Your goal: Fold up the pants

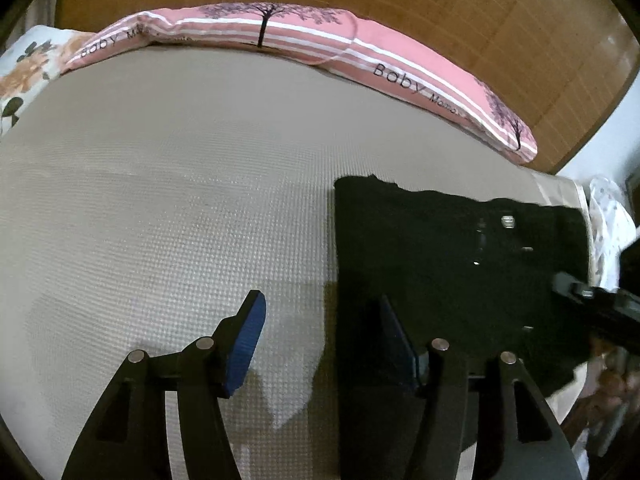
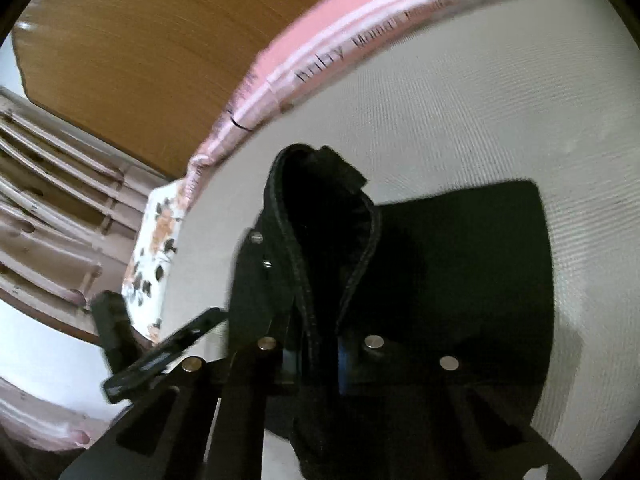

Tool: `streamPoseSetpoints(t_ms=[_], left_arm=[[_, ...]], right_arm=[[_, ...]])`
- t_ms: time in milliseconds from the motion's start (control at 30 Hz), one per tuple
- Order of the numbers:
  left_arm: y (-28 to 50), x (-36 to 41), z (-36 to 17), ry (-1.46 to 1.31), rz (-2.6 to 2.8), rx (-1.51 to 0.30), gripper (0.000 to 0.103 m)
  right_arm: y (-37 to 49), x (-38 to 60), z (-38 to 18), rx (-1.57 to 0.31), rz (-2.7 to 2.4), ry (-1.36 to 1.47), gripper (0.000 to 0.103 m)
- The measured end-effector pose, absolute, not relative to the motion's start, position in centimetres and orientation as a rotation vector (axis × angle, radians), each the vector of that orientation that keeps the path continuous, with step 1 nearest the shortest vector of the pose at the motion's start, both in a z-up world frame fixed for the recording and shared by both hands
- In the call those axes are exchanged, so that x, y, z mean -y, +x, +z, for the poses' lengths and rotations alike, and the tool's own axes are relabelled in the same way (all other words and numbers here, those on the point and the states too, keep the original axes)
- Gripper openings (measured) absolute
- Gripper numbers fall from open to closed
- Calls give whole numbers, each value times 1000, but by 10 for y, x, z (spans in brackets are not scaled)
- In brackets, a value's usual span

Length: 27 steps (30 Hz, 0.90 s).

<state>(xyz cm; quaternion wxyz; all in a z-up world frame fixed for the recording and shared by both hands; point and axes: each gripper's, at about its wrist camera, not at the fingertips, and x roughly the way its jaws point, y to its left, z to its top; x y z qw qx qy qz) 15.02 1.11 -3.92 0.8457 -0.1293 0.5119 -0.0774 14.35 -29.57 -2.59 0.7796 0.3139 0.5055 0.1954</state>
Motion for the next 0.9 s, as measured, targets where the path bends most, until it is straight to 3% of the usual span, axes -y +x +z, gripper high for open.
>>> streamPoseSetpoints(t_ms=[167, 333, 367, 400, 533, 667, 800, 900], left_arm=[[152, -3, -27, -268, -192, -1055, 60], [154, 24, -28, -193, -235, -1086, 60], [154, 29, -31, -177, -245, -1101, 60], [154, 34, -32, -164, -252, -1114, 60], [151, 46, -39, -101, -262, -1144, 60], [145, 48, -44, -83, -267, -1170, 60], [139, 49, -47, -83, -274, -1183, 60], [134, 50, -42, -69, -297, -1187, 60]], right_arm=[[125, 314, 12, -1001, 365, 638, 11], [118, 350, -30, -1090, 191, 646, 12], [116, 353, -43, -1118, 170, 648, 17], [114, 356, -52, -1132, 155, 645, 29], [99, 364, -50, -1123, 119, 698, 36], [79, 363, -38, -1130, 123, 682, 36], [60, 359, -30, -1100, 116, 651, 20], [55, 351, -14, -1069, 101, 624, 16]])
